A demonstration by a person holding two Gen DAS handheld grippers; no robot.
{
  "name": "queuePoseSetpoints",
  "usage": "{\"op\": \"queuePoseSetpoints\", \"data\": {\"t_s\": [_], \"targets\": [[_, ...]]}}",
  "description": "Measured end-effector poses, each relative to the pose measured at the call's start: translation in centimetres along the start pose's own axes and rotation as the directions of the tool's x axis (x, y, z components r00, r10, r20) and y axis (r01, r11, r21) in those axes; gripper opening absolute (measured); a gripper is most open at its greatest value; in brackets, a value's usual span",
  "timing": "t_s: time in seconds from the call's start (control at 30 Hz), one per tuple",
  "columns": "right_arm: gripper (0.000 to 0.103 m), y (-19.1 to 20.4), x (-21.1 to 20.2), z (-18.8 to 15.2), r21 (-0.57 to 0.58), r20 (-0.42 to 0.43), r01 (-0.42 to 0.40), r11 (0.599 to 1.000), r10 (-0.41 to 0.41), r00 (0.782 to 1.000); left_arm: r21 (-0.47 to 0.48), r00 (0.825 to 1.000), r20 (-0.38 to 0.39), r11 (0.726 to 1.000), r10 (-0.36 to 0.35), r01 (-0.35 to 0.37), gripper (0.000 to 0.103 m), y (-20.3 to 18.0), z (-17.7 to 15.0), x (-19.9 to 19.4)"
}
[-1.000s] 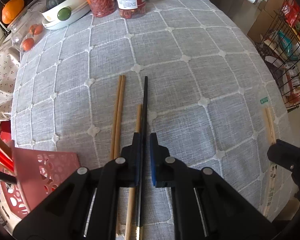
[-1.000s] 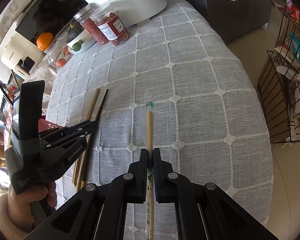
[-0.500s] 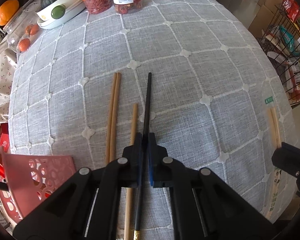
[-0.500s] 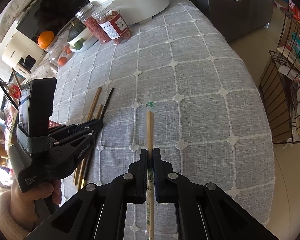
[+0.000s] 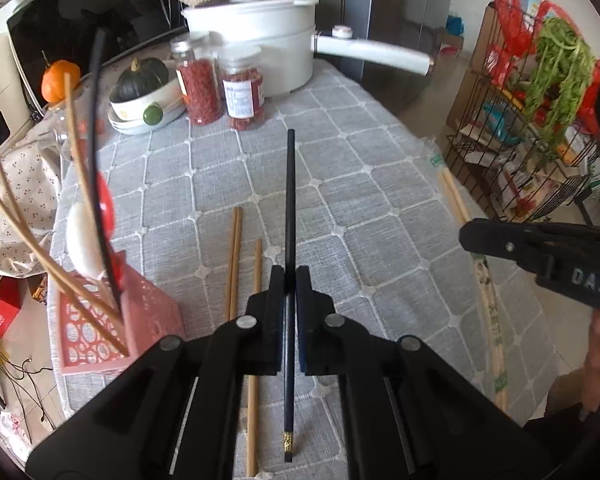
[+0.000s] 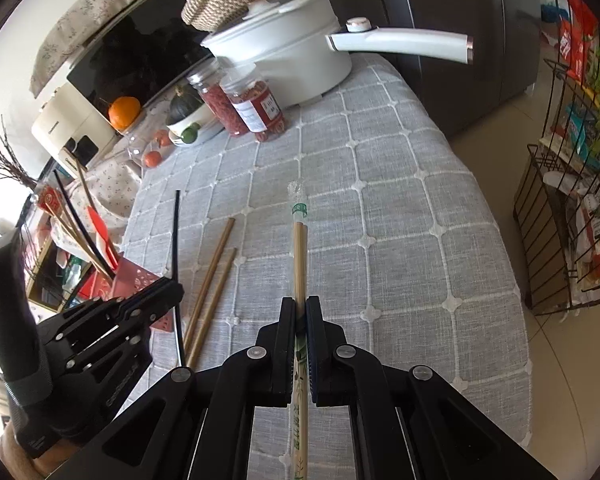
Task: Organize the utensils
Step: 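Lower both chopsticks into the pink basket and open both tools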
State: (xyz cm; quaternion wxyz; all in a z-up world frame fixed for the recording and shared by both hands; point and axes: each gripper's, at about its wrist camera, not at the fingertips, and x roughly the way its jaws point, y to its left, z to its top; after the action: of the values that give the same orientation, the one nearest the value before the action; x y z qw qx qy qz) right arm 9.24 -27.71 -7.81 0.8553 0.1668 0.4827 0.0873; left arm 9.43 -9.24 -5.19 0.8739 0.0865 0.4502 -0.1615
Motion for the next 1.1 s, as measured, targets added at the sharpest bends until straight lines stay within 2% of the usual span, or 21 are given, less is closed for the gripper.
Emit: {"op": "queuePoseSetpoints", "data": {"t_s": [0.1,0.2,0.33,0.47,0.6,0.7,0.8,0.97,1.1], "targets": [[0.005,1.2,-1.6,0.0,-0.028,0.067,-0.015,0.999,0.017,0.998,-0.014,0.996,0.079,0.999,-0.029,0.03,0.006,1.1,-0.3,-3.3],[0.005,2.5,-3.1,-0.2,-0.058,0.14,-0.023,0.998,0.031,0.99,-0.031,0.985,0.168,0.998,-0.047,0.053,0.006,2.3,-0.5,-6.3],[0.005,4.0,-4.9,-0.4,-0.095,0.232,-0.023,0.995,0.045,0.972,-0.05,0.956,0.283,0.995,-0.072,0.089,0.006,3.8,-0.6,-10.3],[0.005,5.4,-5.8,-0.2,-0.121,0.301,-0.024,0.992,0.06,0.952,-0.062,0.917,0.393,0.992,-0.075,0.108,0.006,5.4,-0.3,-14.1],[0.005,6.6,-5.6,0.2,-0.132,0.321,-0.032,0.991,0.073,0.944,-0.094,0.881,0.466,0.987,-0.073,0.132,0.006,7.4,-0.3,-16.8],[0.005,7.6,-4.9,0.4,-0.14,0.312,-0.041,0.989,0.084,0.946,-0.122,0.866,0.496,0.984,-0.056,0.133,0.006,9.0,-0.5,-17.9],[0.005,8.5,-4.4,0.4,-0.149,0.313,-0.052,0.988,0.097,0.945,-0.161,0.863,0.504,0.98,-0.021,0.118,0.005,10.5,-0.7,-18.0],[0.005,9.8,-3.8,0.4,-0.162,0.328,-0.076,0.984,0.126,0.936,-0.21,0.872,0.486,0.976,0.061,0.049,0.005,12.1,-1.2,-16.4],[0.005,10.8,-3.3,0.5,-0.172,0.328,-0.089,0.981,0.142,0.934,-0.228,0.896,0.436,0.974,0.086,0.018,0.005,13.1,-1.4,-14.2]]}}
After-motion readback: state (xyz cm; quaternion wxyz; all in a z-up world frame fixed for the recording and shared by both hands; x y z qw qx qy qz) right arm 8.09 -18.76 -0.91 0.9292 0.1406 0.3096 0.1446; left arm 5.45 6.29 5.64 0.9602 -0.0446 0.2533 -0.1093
